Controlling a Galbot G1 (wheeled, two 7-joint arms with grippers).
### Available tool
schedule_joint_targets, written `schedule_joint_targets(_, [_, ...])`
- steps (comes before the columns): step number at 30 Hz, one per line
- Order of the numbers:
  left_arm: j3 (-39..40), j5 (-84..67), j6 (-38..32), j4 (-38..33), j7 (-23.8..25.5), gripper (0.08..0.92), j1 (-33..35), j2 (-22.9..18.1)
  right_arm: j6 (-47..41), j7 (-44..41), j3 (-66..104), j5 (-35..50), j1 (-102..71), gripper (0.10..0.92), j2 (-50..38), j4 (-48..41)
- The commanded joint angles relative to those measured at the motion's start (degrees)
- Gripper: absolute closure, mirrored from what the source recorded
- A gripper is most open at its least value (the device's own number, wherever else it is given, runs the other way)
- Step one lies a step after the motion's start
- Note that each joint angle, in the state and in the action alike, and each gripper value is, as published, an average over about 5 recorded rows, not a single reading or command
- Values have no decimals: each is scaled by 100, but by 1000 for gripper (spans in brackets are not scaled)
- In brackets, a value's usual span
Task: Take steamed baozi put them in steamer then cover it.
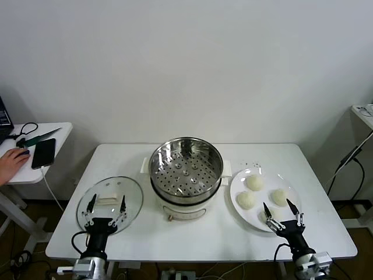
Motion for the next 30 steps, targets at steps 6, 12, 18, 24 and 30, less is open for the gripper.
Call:
schedule_joint_targets(6, [16, 4, 16, 22, -64, 177, 1, 68, -1207, -1004, -120, -512, 976, 203, -1572, -395])
schedule_joint_targets(12, [52, -83, 45, 19, -90, 177, 31, 105, -1474, -2282, -901, -910, 2151, 203, -3232, -1243])
schedule_joint_targets(18, [59, -195, 56, 41, -122, 177, 11, 153, -1419, -3511, -2497, -1447, 4028, 203, -4112, -2127])
schedule_joint_targets(24, [42, -310, 133, 100, -204, 177, -37, 216, -1315, -4630, -4940, -1941, 6597, 203, -4023, -3137])
schedule_joint_targets(30, [32, -325, 171, 157, -205, 177, -62, 284, -1286, -5098, -7538, -1896, 8846, 203, -3550, -3912])
